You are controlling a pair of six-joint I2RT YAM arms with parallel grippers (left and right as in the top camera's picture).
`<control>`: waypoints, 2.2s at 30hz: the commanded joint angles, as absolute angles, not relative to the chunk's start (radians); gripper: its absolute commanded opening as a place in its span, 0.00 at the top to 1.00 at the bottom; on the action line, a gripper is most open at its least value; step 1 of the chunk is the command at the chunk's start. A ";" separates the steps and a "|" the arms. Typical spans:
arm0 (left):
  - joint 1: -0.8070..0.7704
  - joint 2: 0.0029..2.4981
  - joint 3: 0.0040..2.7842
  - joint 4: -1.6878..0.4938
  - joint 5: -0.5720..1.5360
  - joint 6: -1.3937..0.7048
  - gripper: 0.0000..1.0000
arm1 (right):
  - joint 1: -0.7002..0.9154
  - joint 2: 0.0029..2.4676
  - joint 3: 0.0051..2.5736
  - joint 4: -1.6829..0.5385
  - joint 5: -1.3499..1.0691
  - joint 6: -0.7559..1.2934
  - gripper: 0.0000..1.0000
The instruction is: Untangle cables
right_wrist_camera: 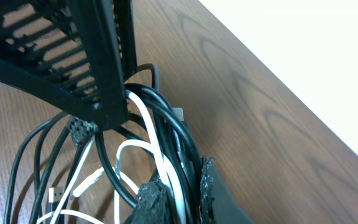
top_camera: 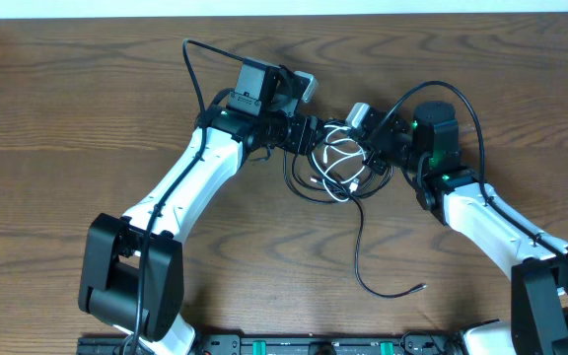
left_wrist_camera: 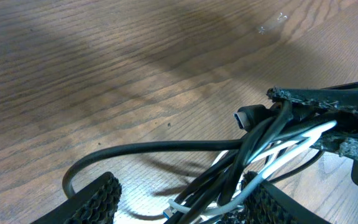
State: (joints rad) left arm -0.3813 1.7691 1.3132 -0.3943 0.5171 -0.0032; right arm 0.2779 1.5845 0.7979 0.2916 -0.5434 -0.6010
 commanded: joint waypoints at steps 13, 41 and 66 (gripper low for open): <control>-0.379 1.745 1.313 -0.387 0.519 -0.002 0.92 | 0.290 1.562 0.801 0.300 -0.613 -0.625 0.98; -0.379 1.745 1.313 -0.467 0.684 0.233 0.92 | 0.275 1.562 0.801 0.367 -0.163 -0.265 0.01; -0.378 1.745 1.313 -0.390 0.683 0.292 0.93 | 0.246 1.562 0.801 0.216 -0.361 -0.218 0.05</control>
State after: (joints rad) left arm -0.3813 1.7687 1.3128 -0.4137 0.7353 0.3054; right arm 0.2504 1.5829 0.7975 0.2234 -0.2710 -0.2295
